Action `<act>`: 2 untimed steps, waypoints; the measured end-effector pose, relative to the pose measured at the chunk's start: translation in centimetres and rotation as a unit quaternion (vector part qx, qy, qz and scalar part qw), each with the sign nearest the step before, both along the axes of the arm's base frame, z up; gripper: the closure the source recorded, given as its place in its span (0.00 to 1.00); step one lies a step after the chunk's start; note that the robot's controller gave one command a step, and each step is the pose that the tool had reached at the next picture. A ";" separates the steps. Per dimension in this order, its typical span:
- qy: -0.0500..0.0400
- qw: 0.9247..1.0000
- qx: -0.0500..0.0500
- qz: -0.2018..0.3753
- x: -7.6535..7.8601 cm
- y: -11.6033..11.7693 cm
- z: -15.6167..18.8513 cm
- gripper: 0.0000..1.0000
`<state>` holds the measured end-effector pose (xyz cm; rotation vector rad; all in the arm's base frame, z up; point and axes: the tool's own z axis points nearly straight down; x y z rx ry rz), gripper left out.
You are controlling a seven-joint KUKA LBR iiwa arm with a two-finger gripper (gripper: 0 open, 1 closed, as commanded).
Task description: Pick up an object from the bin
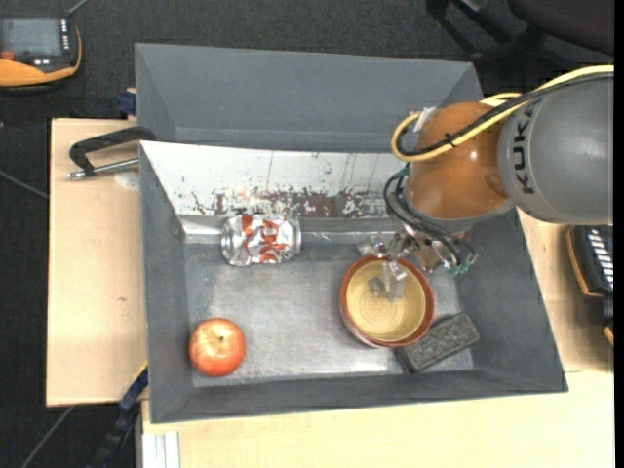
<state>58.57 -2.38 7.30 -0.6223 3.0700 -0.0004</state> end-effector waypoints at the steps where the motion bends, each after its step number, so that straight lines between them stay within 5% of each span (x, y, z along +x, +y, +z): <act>1: 0.000 1.000 0.000 0.000 0.0 0.0 0.0 1.00; 2: -0.007 1.000 0.001 -0.010 -1.2 1.9 20.2 1.00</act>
Offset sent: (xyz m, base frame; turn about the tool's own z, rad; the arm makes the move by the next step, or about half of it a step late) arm 0.0000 0.0000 0.0000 0.0000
